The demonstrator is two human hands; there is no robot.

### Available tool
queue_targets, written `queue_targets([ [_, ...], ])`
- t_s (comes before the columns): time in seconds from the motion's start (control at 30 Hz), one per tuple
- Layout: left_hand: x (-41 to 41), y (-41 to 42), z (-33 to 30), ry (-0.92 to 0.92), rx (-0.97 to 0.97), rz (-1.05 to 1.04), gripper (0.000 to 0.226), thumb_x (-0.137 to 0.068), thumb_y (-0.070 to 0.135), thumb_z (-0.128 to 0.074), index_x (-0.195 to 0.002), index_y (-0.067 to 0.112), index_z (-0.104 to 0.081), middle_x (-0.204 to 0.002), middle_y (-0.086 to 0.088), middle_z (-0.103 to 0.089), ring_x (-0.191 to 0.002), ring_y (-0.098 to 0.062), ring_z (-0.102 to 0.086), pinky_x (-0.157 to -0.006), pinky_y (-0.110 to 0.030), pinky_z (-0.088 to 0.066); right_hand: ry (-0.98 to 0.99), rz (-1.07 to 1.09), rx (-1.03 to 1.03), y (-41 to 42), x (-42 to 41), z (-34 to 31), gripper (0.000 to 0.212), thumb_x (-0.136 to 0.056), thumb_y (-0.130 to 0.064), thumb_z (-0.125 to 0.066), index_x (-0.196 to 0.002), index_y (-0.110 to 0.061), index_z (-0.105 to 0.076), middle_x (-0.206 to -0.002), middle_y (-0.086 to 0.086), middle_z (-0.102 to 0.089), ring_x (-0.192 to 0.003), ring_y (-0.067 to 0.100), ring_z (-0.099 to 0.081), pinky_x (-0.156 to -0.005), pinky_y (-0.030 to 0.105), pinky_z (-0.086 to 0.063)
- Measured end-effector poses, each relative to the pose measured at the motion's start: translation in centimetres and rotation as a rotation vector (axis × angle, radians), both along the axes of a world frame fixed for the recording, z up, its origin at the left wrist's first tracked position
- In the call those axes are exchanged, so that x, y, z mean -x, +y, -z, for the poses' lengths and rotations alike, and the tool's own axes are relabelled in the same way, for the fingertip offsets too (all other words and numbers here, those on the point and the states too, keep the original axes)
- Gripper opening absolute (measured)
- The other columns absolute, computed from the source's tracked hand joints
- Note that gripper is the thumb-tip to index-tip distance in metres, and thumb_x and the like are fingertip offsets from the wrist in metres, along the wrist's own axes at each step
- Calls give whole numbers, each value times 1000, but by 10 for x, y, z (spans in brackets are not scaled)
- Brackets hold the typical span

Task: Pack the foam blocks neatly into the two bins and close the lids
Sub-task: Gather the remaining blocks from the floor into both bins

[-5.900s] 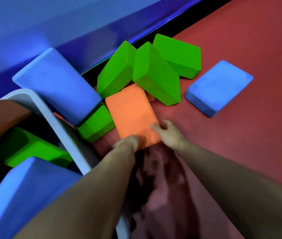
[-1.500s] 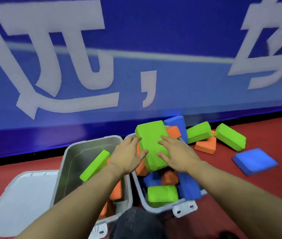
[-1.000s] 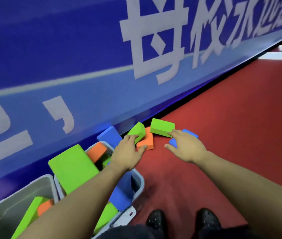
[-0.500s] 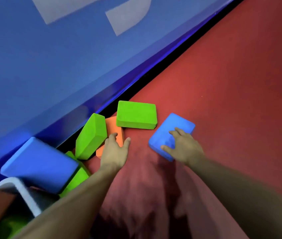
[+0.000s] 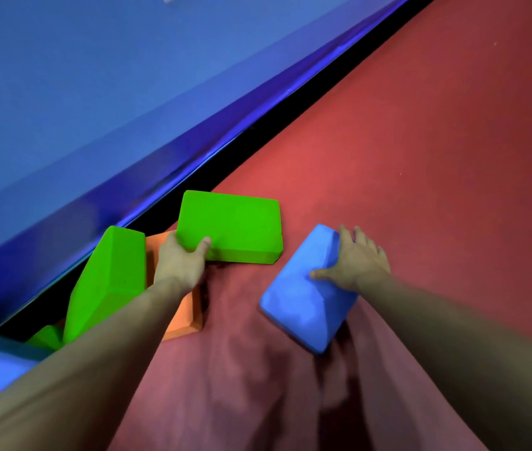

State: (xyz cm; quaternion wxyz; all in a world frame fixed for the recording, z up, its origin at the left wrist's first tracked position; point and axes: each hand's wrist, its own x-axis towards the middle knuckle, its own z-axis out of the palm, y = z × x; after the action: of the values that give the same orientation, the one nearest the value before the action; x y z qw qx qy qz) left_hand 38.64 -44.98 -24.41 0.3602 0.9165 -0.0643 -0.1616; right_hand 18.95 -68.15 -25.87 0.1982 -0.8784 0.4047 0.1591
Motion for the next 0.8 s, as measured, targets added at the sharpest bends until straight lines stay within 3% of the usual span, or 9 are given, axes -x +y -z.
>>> queue_targets([
  [0.1,-16,-7,12,60,34,-65,80,-91,52,-69,-149,4,-40,-149,-18,-51,-136,-33,-50,-114,-39,-37,81,-1,13,-8,-7,11,137,-62,-77,-78,-162,-18,-6,-169,12,2,-155,32,-8,-125,52,-11],
  [0.2,-28,-19,18,126,110,-204,84,-91,54,-69,-147,2,-33,-144,-14,-50,-133,-31,-51,-107,-35,-38,89,13,-6,-13,-10,18,142,-55,-75,-83,-159,-12,-10,-169,13,6,-156,33,-4,-125,55,-6],
  [0.27,-34,-23,21,159,175,-294,92,-88,57,-71,-145,-1,-29,-143,-15,-49,-130,-33,-52,-105,-38,-41,61,9,-30,-14,-12,19,140,-54,-72,-85,-156,-10,-13,-167,16,-8,-154,32,-13,-124,57,-7],
  [0.37,-34,-22,35,252,205,-325,128,-60,83,-74,-147,-2,-33,-146,-14,-51,-125,-35,-57,-105,-48,-49,51,57,-61,-17,-10,22,149,-48,-72,-88,-158,-14,-4,-158,15,-29,-149,32,-26,-123,56,-13],
  [0.43,-24,-23,43,268,242,-355,114,-71,68,-80,-147,-2,-31,-139,-13,-54,-119,-33,-62,-98,-47,-54,132,100,-69,-19,-4,22,157,-40,-80,-85,-159,-12,-7,-156,16,-27,-148,35,-24,-121,51,-19],
  [0.5,-8,-28,45,289,293,-376,112,-72,56,-86,-147,-1,-26,-134,-12,-54,-114,-31,-64,-95,-50,-56,150,160,-49,-20,10,24,152,-33,-86,-81,-151,-8,-26,-149,14,-35,-141,34,-33,-116,47,-28],
  [0.57,9,-30,37,315,340,-345,117,-62,57,-89,-147,0,-33,-130,-8,-59,-108,-27,-67,-95,-50,-57,77,227,-33,-17,26,23,148,-32,-88,-80,-145,-6,-30,-145,14,-38,-138,35,-38,-114,47,-30],
  [0.67,47,-23,12,327,356,-273,86,-56,59,-86,-124,8,-68,-113,-6,-74,-98,-23,-73,-95,-46,-58,-78,328,-139,-7,49,10,150,-40,-79,-86,-148,0,-16,-148,20,-40,-138,37,-43,-118,54,-29],
  [0.8,106,7,-21,217,288,-247,89,-46,70,-78,-119,18,-69,-111,-2,-75,-100,-20,-71,-95,-42,-57,-239,391,-145,35,86,-29,118,-46,-66,-92,-127,-8,-29,-128,19,-54,-120,42,-56,-96,55,-48],
])
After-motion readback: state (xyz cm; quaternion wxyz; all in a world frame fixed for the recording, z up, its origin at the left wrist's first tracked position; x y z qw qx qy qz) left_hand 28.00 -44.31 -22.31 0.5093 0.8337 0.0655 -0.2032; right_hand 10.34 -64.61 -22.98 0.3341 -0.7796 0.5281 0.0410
